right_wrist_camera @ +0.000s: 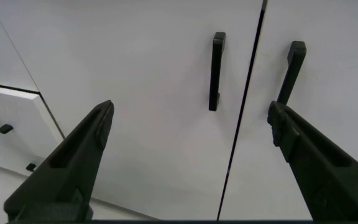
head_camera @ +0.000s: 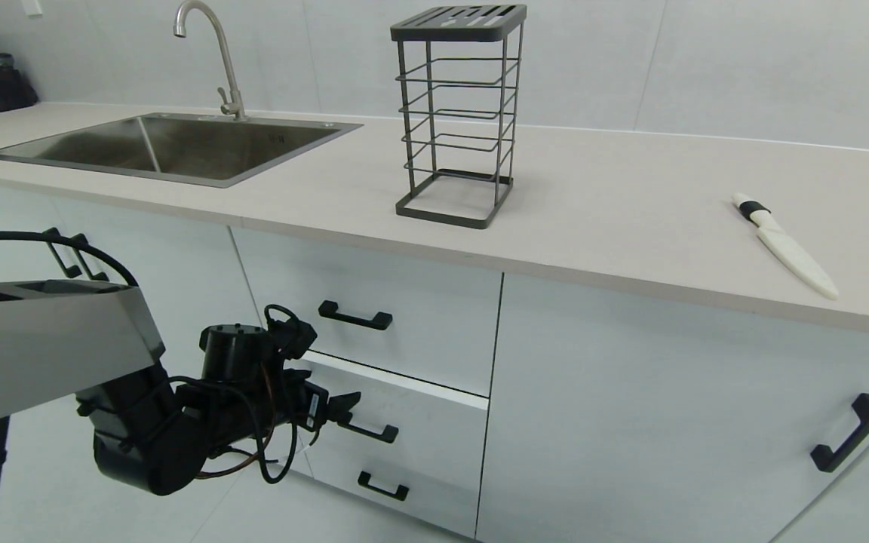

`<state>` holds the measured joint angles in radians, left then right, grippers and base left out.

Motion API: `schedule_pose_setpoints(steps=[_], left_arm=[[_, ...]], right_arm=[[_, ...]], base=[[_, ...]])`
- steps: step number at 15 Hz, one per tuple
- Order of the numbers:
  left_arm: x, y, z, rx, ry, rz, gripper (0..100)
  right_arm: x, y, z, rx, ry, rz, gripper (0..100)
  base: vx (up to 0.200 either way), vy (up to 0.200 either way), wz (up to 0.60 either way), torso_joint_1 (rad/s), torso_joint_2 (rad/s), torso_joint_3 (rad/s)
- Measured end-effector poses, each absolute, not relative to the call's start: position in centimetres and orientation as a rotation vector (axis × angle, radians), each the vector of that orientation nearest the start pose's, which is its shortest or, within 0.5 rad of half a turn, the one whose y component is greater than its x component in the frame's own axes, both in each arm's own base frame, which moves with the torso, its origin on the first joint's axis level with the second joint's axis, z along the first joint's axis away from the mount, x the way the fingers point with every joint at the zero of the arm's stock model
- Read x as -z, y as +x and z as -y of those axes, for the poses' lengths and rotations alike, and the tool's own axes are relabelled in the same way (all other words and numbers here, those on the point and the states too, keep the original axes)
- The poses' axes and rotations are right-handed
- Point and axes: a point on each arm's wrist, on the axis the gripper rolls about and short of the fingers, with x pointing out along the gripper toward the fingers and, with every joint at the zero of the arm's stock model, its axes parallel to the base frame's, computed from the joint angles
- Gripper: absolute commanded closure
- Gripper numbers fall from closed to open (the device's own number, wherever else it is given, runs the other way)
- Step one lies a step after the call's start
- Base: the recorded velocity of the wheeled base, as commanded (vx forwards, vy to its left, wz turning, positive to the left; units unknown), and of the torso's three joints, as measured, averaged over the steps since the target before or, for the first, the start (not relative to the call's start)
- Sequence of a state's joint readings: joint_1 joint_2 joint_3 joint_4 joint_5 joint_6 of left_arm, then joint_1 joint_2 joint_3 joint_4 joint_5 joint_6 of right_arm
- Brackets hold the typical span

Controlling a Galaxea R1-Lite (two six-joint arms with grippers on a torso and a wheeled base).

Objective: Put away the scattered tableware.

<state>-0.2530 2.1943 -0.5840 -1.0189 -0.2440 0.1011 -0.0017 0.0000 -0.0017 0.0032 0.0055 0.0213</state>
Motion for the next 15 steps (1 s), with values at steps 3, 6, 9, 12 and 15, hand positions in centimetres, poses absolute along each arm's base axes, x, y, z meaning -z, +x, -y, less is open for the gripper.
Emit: schedule_pose_setpoints(steps=[3,6,9,12,15], left_arm=[[-0.8,32.0,8.7,0.509,0.098,-0.567,0],[-0.8,32.2,8.7,0.506,0.098,-0.562,0],[-1.0,31.2,8.5,0.503,0.099,-0.569,0],[-2.9,28.1,7.6,0.499,0.1,-0.568,0],[-6.1,23.7,6.2,0.488,0.098,-0.508,0]], right_arm=[[-7.6,-2.3,0.0,-0.004,0.021,-0.002,0],[-7.6,-2.3,0.0,-0.004,0.023,-0.002,0],[-7.6,-2.3,0.0,-0.004,0.022,-0.002,0],[-7.6,-2.3,0.0,-0.004,0.021,-0.002,0],[-7.6,-2.3,0.0,-0.006,0.016,-0.001,0]], base=[[0.0,0.0,0.0,0.0,0.0,0.0],[0.0,0.0,0.0,0.0,0.0,0.0],[0.0,0.0,0.0,0.0,0.0,0.0],[0.0,0.0,0.0,0.0,0.0,0.0],[0.0,0.0,0.0,0.0,0.0,0.0]])
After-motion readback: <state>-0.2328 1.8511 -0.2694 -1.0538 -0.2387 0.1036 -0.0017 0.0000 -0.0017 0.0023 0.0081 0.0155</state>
